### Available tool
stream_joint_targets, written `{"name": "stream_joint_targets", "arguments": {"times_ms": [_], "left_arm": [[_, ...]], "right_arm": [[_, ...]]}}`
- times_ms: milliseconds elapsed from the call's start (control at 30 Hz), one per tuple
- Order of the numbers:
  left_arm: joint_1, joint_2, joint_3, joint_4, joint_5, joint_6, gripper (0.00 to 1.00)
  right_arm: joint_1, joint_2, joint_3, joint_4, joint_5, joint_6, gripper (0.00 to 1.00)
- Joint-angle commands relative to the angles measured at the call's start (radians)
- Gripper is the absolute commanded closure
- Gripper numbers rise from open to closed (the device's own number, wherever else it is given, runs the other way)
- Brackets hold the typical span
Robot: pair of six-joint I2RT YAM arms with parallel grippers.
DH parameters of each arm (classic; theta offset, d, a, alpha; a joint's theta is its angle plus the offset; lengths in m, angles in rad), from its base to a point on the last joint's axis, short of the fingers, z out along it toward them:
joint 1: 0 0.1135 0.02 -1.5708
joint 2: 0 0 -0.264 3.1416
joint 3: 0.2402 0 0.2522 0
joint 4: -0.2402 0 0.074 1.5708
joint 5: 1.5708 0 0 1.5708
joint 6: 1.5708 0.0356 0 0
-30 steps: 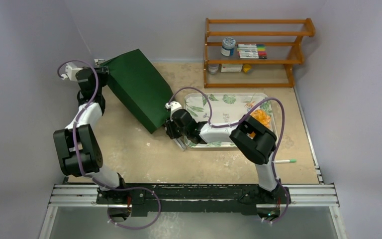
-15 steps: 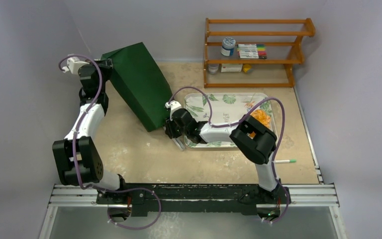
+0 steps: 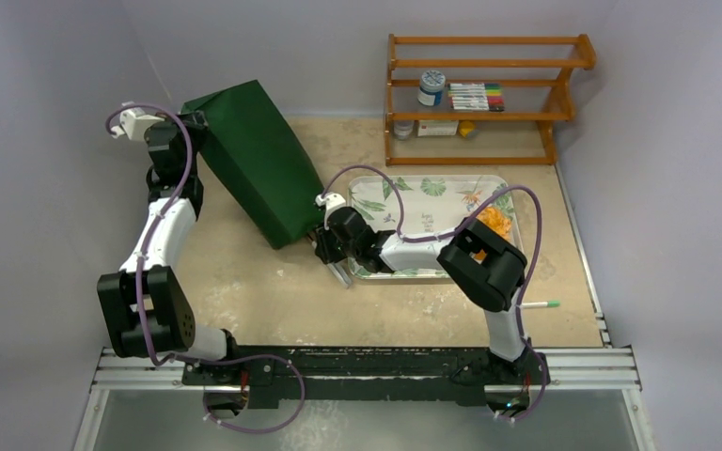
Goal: Take the fake bread out of the paper bag
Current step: Adjust the paper bag at the center of the board.
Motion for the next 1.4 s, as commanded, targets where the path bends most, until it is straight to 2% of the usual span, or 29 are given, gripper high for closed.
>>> {"name": "stream_joint_targets", "arguments": {"times_ms": [0,400,667,867,1033,1100,1233,1367], "left_arm": [[-0.001,-0.061,0.051,0.116,-0.016,0.016,1.0],[0.042,-0.05,-0.071,0.048,-0.132,0.047,1.0],[0.073,0.023,-0.011,-0.083,-0.2,0.071,1.0],[0.099,0.096,0.103,-0.148,-0.169,0.068,1.0],[0.089,0.079,0.127,-0.105,-0.093,-0.015,1.0],[0.067,0.044,0.132,-0.055,-0.053,-0.048,1.0],[-0.008,0.036,0.249,-0.129,-0.024,0.005,1.0],[-0.036,-0.009,0.196,-0.089,0.016,-0.026,1.0]], "right_arm": [[0.005,-0.016,-0.006,-0.035,0.001,0.016,0.64],[0.006,-0.047,-0.005,-0.087,-0.005,0.01,0.64],[0.005,-0.083,0.015,-0.141,-0.012,0.007,0.65],[0.005,-0.099,0.004,-0.14,-0.026,0.024,0.65],[0.006,-0.09,-0.009,-0.129,-0.024,0.035,0.65],[0.007,-0.082,-0.003,-0.13,-0.027,0.033,0.65],[0.007,-0.055,0.033,-0.142,-0.041,0.033,0.65],[0.006,-0.019,0.076,-0.157,-0.071,0.031,0.65]]}}
